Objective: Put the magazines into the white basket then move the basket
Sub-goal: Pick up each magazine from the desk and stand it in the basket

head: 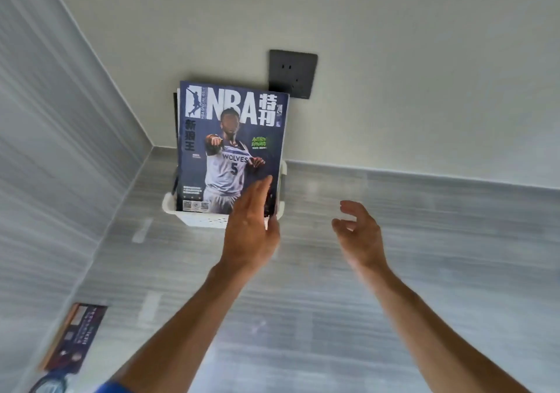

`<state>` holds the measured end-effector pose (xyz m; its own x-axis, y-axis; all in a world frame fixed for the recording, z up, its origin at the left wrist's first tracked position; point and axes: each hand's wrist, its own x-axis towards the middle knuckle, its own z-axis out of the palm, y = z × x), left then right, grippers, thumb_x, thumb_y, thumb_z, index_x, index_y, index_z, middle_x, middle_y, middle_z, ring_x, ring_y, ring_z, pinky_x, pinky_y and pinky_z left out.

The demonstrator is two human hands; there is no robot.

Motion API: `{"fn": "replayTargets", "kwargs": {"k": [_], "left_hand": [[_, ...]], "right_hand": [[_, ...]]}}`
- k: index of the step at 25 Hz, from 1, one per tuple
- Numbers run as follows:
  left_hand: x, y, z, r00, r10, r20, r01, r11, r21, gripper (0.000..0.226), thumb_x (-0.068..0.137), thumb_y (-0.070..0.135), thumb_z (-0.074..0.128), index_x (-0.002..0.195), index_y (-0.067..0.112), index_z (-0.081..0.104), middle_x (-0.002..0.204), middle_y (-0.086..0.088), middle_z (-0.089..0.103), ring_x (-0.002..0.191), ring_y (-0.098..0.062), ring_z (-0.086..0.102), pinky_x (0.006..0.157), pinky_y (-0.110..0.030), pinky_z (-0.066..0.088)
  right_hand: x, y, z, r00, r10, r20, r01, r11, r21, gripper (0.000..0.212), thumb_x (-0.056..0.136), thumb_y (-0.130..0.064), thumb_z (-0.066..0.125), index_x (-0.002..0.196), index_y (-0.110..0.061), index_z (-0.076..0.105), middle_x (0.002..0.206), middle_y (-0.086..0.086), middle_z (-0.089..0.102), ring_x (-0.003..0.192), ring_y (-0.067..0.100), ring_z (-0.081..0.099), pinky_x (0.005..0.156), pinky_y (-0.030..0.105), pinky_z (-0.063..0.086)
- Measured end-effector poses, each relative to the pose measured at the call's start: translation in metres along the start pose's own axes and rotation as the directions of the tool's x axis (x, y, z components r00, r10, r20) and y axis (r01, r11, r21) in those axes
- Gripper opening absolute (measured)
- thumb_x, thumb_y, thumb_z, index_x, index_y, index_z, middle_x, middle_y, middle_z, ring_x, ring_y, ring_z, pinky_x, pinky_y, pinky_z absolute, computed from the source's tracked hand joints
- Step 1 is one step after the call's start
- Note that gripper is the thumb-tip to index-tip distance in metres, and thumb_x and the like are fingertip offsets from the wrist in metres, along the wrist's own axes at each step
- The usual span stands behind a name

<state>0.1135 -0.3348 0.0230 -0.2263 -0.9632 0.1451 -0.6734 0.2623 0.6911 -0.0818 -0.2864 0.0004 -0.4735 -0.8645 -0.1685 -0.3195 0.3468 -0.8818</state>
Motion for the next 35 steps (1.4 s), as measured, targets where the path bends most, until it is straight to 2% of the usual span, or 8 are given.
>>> {"fn": "replayTargets", "kwargs": {"k": [6, 13, 16, 19, 22, 30, 32, 35], "left_hand": [[-0.060, 0.090, 0.114, 0.915, 0.057, 0.400, -0.092, 0.993, 0.069, 0.078, 0.090, 0.023, 0.056, 0.156, 0.027, 0.013, 0.163, -0.005, 0.018, 0.150, -0.023, 0.017, 0.120, -0.040, 0.024], [-0.107, 0.195, 0.282, 0.664, 0.043, 0.747, -0.293, 0.934, 0.206, 0.095, 0.085, 0.053, 0.063, 0.154, 0.036, -0.001, 0.164, -0.003, -0.015, 0.152, -0.025, -0.009, 0.122, -0.051, 0.005], [-0.101, 0.207, 0.322, 0.609, -0.087, 0.788, -0.342, 0.868, 0.360, 0.117, 0.069, 0.067, 0.070, 0.152, 0.043, -0.009, 0.160, -0.004, -0.029, 0.147, -0.033, -0.024, 0.115, -0.064, -0.002], [-0.092, 0.210, 0.338, 0.583, -0.162, 0.796, -0.378, 0.813, 0.442, 0.127, 0.060, 0.074, 0.072, 0.149, 0.046, -0.013, 0.158, -0.006, -0.033, 0.147, -0.038, -0.023, 0.113, -0.067, 0.009], [-0.091, 0.211, 0.339, 0.577, -0.165, 0.800, -0.425, 0.776, 0.466, 0.128, 0.059, 0.078, 0.069, 0.150, 0.045, -0.015, 0.158, -0.008, -0.032, 0.147, -0.040, -0.020, 0.113, -0.066, 0.017], [-0.093, 0.211, 0.337, 0.606, -0.127, 0.785, -0.415, 0.791, 0.449, 0.128, 0.057, 0.081, 0.067, 0.150, 0.046, -0.015, 0.160, -0.006, -0.030, 0.148, -0.038, -0.019, 0.115, -0.062, 0.016], [-0.094, 0.212, 0.337, 0.606, -0.126, 0.786, -0.416, 0.792, 0.447, 0.128, 0.058, 0.080, 0.067, 0.149, 0.046, -0.015, 0.159, -0.006, -0.031, 0.148, -0.038, -0.020, 0.116, -0.061, 0.015], [-0.093, 0.212, 0.337, 0.603, -0.136, 0.786, -0.415, 0.788, 0.454, 0.127, 0.060, 0.078, 0.067, 0.149, 0.046, -0.017, 0.159, -0.007, -0.032, 0.147, -0.038, -0.021, 0.116, -0.060, 0.012]], "right_hand": [[-0.063, 0.136, -0.157, 0.972, 0.146, -0.186, -0.173, 0.975, -0.138, 0.037, 0.090, -0.015, 0.061, 0.125, -0.021, 0.057, 0.128, -0.004, 0.061, 0.109, 0.018, 0.063, 0.086, 0.026, 0.048], [-0.089, 0.250, -0.333, 0.945, 0.097, -0.314, -0.239, 0.859, -0.454, 0.042, 0.084, -0.013, 0.067, 0.126, -0.015, 0.058, 0.132, 0.003, 0.061, 0.117, 0.028, 0.059, 0.094, 0.039, 0.050], [-0.078, 0.276, -0.391, 0.932, 0.100, -0.349, -0.299, 0.756, -0.582, 0.047, 0.084, -0.017, 0.066, 0.129, -0.013, 0.053, 0.135, 0.006, 0.056, 0.115, 0.034, 0.055, 0.092, 0.042, 0.048], [-0.062, 0.302, -0.438, 0.921, 0.193, -0.337, -0.387, 0.539, -0.748, 0.057, 0.082, -0.018, 0.059, 0.136, -0.014, 0.041, 0.145, 0.006, 0.043, 0.123, 0.035, 0.047, 0.095, 0.046, 0.045], [-0.049, 0.321, -0.467, 0.909, 0.240, -0.342, -0.417, 0.492, -0.764, 0.053, 0.087, -0.028, 0.055, 0.135, -0.011, 0.041, 0.141, 0.010, 0.046, 0.122, 0.038, 0.049, 0.092, 0.046, 0.048], [-0.040, 0.334, -0.482, 0.999, 0.012, -0.040, -0.040, -0.027, -0.999, 0.050, 0.079, 0.002, 0.043, 0.126, 0.003, 0.058, 0.086, 0.024, 0.071, 0.053, 0.029, 0.065, 0.042, 0.032, 0.049], [-0.036, 0.336, -0.476, 0.998, 0.019, -0.061, -0.060, -0.045, -0.997, 0.052, 0.081, 0.001, 0.047, 0.132, 0.003, 0.053, 0.070, 0.023, 0.068, 0.045, 0.025, 0.059, 0.040, 0.030, 0.047], [-0.026, 0.323, -0.468, 0.976, 0.106, -0.191, -0.202, 0.105, -0.974, 0.046, 0.085, 0.003, 0.056, 0.131, 0.004, 0.051, 0.062, 0.012, 0.067, 0.045, 0.023, 0.062, 0.041, 0.029, 0.049]]}}
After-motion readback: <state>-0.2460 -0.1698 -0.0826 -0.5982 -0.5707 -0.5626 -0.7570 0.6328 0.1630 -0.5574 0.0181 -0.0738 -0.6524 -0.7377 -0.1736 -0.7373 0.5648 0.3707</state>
